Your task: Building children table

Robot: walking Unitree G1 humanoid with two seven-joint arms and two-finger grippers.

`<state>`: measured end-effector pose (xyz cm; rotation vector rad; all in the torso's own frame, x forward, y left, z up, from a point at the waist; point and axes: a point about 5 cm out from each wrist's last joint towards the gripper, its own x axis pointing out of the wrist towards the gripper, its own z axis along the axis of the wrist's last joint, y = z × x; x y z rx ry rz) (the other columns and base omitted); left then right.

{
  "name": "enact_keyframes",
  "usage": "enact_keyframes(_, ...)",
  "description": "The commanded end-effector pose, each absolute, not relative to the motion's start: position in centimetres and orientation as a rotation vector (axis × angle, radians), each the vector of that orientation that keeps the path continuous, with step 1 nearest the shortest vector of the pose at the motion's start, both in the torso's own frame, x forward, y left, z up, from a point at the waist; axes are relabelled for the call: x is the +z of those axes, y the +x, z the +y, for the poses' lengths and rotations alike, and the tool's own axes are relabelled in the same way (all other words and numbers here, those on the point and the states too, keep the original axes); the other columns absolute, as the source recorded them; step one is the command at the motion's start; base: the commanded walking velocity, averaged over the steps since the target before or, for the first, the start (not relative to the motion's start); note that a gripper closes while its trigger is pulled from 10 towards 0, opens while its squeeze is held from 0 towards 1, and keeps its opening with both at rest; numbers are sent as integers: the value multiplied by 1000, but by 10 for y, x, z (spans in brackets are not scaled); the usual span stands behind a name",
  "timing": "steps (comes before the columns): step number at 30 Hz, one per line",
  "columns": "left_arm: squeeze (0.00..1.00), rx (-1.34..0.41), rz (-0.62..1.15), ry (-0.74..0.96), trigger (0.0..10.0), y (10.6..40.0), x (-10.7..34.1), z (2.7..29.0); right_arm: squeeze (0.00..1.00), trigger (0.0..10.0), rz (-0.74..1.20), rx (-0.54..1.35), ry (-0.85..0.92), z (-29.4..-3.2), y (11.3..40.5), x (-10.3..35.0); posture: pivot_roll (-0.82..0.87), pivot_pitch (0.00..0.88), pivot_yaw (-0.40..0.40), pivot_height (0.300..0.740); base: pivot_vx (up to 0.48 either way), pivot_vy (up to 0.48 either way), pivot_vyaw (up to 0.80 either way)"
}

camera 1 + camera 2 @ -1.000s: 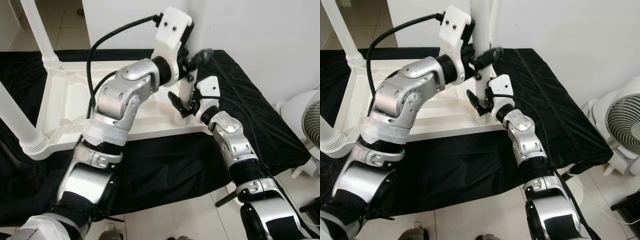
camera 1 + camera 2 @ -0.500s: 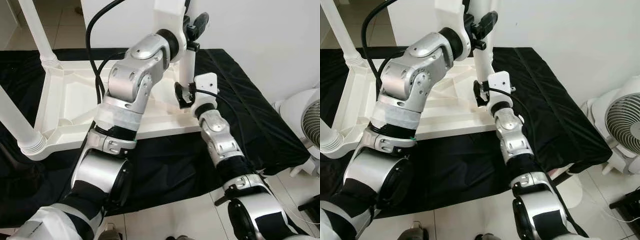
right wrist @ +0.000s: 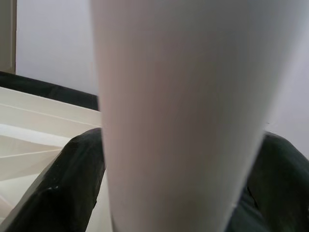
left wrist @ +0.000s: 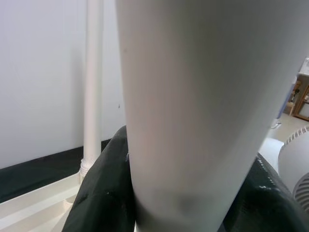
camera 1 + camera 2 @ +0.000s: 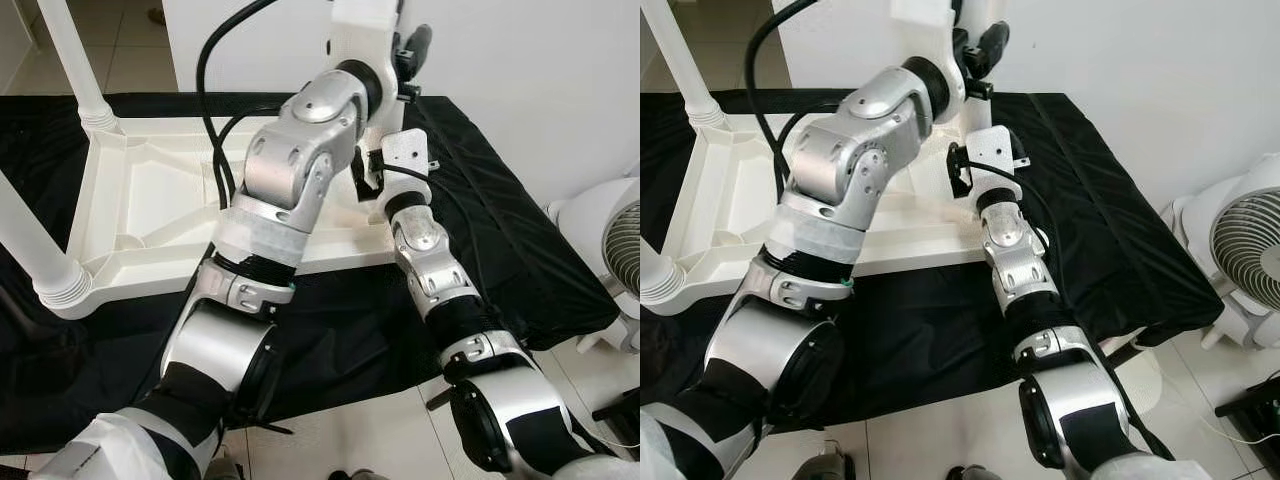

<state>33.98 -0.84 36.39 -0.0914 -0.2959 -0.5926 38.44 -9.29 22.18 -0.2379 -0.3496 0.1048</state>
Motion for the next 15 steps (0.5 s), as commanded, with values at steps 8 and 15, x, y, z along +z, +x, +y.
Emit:
enact_keyframes(8,0,-579,-328,-70,10000,332,373,-18,0,10000,-355,91,-256,-93,388,221,141,53,-94,740,0,0,0)
enact_keyframes(15,0,-586,-331,-65,10000,331,374,-19,0,0,-364,95,-269,-92,388,221,143,48,-95,740,0,0,0)
